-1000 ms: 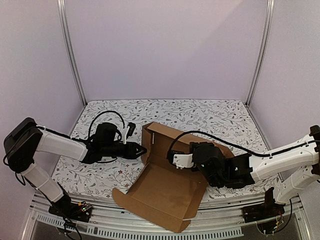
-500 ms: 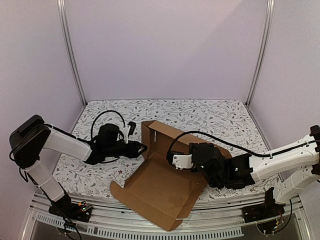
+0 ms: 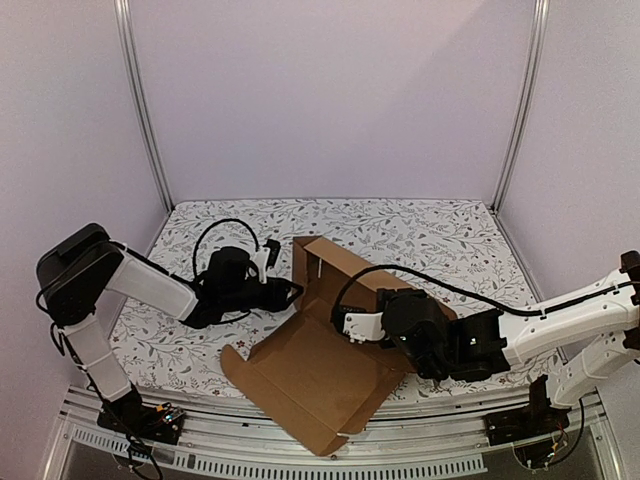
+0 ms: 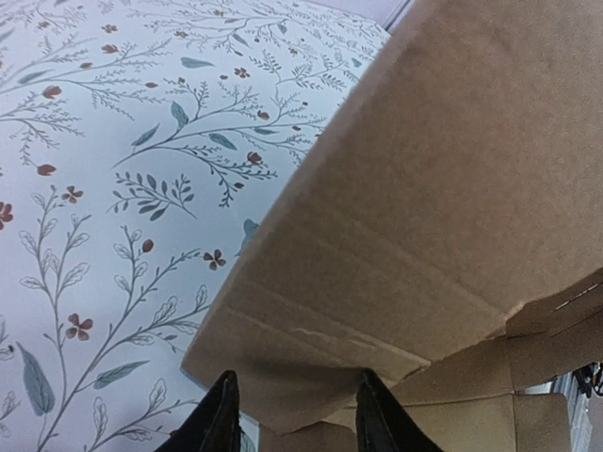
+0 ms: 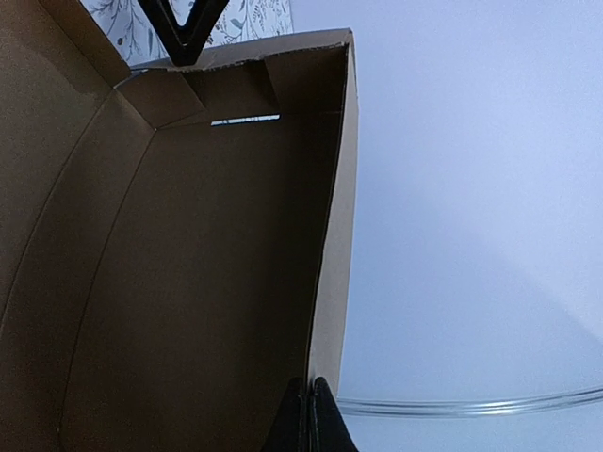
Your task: Fold the paper box
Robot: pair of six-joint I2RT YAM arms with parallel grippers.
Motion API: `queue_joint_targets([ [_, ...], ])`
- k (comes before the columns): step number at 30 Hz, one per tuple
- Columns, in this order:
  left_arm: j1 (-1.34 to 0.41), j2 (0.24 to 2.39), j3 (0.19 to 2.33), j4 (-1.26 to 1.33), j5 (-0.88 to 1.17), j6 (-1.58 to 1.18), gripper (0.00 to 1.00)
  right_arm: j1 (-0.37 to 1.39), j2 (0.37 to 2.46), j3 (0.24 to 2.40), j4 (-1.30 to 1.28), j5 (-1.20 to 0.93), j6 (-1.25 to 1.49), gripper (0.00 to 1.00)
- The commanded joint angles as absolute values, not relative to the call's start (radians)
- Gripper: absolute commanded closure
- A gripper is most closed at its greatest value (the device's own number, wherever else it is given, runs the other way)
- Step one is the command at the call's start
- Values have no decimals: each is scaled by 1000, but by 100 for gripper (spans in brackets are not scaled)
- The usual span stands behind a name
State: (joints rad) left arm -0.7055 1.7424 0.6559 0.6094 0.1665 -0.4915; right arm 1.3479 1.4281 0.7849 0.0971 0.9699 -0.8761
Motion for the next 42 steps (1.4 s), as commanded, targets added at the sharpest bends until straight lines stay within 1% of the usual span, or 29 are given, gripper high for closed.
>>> queue_joint_targets([
  [1, -747, 1791, 691, 666, 158, -501, 60, 1374, 1436, 791, 37, 882, -855, 100],
  [5, -762, 1826, 712, 677, 144, -513, 63, 1377, 1434, 790, 36, 885, -851, 100],
  [12, -770, 1905, 744, 747, 140, -549, 76, 1393, 1430, 783, 33, 893, -844, 100],
  [16, -771, 1941, 768, 789, 147, -574, 79, 1400, 1425, 778, 29, 890, -828, 100],
  [25, -773, 2032, 848, 868, 164, -617, 81, 1409, 1439, 777, 26, 887, -807, 100],
  [31, -784, 2034, 880, 865, 161, -622, 83, 1408, 1443, 775, 26, 889, -804, 100],
  [36, -792, 2011, 884, 807, 161, -606, 83, 1402, 1460, 775, 29, 900, -803, 100],
  [42, -792, 1915, 850, 631, 99, -541, 80, 1394, 1446, 762, 29, 894, -800, 100],
])
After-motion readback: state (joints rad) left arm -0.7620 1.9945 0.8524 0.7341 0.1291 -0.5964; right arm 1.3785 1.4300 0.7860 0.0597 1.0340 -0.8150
